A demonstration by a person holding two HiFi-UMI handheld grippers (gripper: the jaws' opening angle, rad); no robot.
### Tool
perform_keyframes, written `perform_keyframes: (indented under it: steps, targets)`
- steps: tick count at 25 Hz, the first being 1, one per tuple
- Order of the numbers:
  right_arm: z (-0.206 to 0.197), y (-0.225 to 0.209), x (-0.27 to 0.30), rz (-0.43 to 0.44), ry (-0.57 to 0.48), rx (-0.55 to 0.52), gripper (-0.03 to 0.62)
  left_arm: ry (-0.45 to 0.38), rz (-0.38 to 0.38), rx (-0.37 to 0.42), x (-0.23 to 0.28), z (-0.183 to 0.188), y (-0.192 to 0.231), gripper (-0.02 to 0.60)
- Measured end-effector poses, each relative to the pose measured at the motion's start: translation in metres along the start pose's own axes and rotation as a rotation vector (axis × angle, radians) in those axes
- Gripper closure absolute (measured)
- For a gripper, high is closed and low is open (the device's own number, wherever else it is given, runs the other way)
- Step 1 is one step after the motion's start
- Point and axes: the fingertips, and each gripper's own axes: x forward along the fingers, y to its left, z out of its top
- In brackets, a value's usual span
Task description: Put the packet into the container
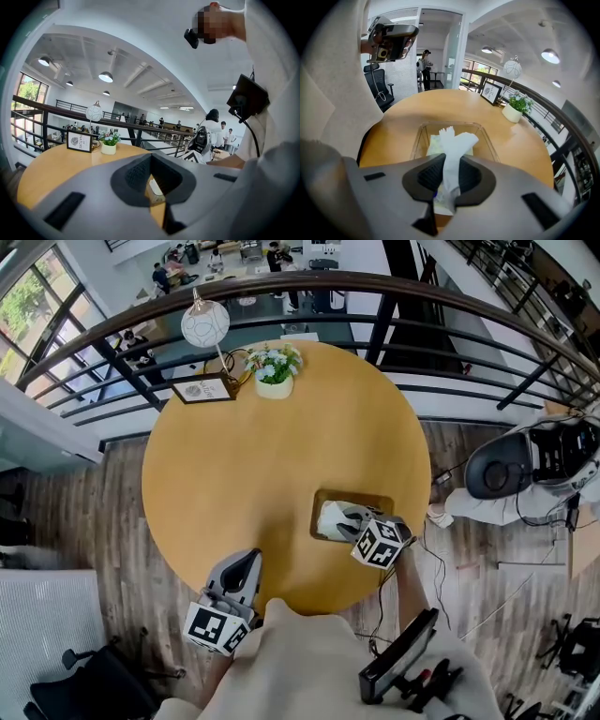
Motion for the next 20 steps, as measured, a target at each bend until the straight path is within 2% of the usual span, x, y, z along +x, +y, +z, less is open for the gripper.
perform_keyframes:
  steps: [7,13,18,20]
  targets:
    - [-0.005,0.000,0.001,-0.016,0.000,0.019,0.539,0.000,-0.017,0.021,0.002,0.002,-0.006,0.577]
    - [-0.003,-0.010,-0.008,-0.078,0.017,0.056,0.537,-0.011,-0.036,0.038,0.000,0.009,-0.007,0.577]
    - [0.006,-0.016,-0.025,-0.129,-0.036,0.136,0.517,-0.012,-0.096,0.060,0.003,0.011,-0.016,0.577]
    - [0.011,-0.020,-0.031,-0.149,-0.065,0.177,0.482,-0.012,-0.118,0.072,0.004,0.013,-0.019,0.577]
